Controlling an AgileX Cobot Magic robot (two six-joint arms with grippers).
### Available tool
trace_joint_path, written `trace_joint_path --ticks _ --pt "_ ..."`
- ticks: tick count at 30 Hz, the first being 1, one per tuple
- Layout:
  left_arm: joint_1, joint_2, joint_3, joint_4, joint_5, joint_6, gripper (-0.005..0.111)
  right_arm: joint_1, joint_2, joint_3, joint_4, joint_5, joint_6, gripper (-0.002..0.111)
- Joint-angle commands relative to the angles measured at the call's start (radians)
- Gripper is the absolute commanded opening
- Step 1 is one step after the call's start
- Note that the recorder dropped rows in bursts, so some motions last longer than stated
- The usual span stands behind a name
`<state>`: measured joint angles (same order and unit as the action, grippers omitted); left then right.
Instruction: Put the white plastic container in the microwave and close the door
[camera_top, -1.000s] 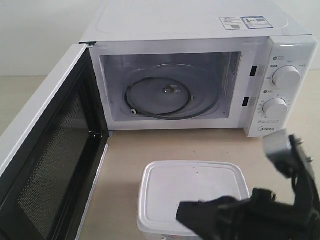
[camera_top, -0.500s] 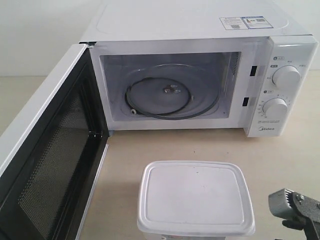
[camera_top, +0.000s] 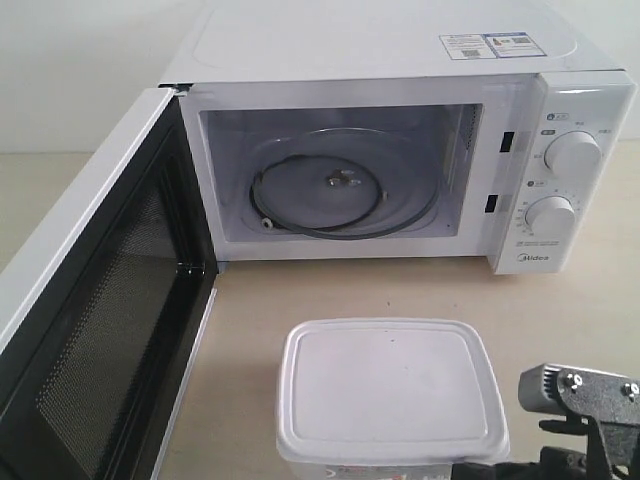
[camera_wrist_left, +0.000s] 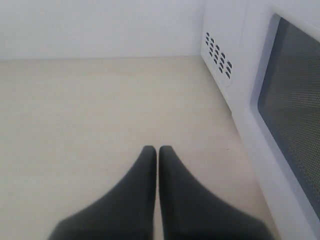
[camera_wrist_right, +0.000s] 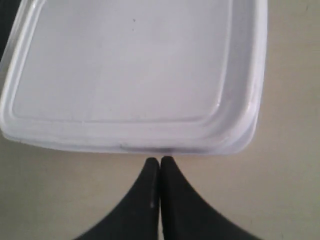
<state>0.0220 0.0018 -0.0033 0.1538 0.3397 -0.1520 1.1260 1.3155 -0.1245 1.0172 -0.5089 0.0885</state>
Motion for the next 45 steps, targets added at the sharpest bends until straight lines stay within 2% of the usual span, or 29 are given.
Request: trace_joint_path --ticks 1,4,5,7,11,15,18,21,28,33,39,45 --pt "-0.006 -0.002 0.003 -0.007 -0.001 -0.004 0.004 0.0 0.026 -0.041 0.145 -0.182 -0.165 0.0" --pt "-0.006 -0.002 0.003 -0.007 -0.001 -0.004 0.004 0.0 0.033 -0.092 0.243 -0.416 -0.314 0.0" --pt "-0.006 -0.002 0.003 -0.007 -0.001 -0.004 0.004 0.0 0.032 -0.107 0.256 -0.406 -0.361 0.0" --pt "-0.006 -0.002 0.003 -0.007 -0.001 -0.004 0.004 0.0 0.024 -0.121 0.256 -0.313 -0.412 0.0" --pt "-0.006 -0.002 0.003 -0.007 -0.001 -0.004 0.004 0.0 -0.024 -0.148 0.227 0.07 -0.544 0.0" --pt "-0.006 -0.002 0.003 -0.007 -0.001 -0.004 0.004 0.0 -0.037 -0.146 0.229 0.246 -0.598 0.0" --pt "-0.006 -0.002 0.003 -0.007 -0.001 -0.004 0.004 0.0 -0.037 -0.144 0.234 0.275 -0.64 0.0" --pt "-0.006 -0.002 0.003 -0.007 -0.001 -0.004 0.004 0.0 -0.037 -0.137 0.264 0.212 -0.663 0.0" --pt "-0.006 -0.002 0.003 -0.007 -0.001 -0.004 0.004 0.0 0.002 -0.085 0.474 0.089 -0.811 0.0" --pt "-0.006 -0.002 0.003 -0.007 -0.001 -0.004 0.004 0.0 0.04 -0.085 0.486 0.019 -0.819 0.0" --pt "-0.006 -0.002 0.003 -0.007 -0.001 -0.004 0.004 0.0 0.071 -0.103 0.486 -0.157 -0.774 0.0" --pt "-0.006 -0.002 0.003 -0.007 -0.001 -0.004 0.004 -0.013 0.155 -0.243 0.454 -0.261 -0.827 0.0"
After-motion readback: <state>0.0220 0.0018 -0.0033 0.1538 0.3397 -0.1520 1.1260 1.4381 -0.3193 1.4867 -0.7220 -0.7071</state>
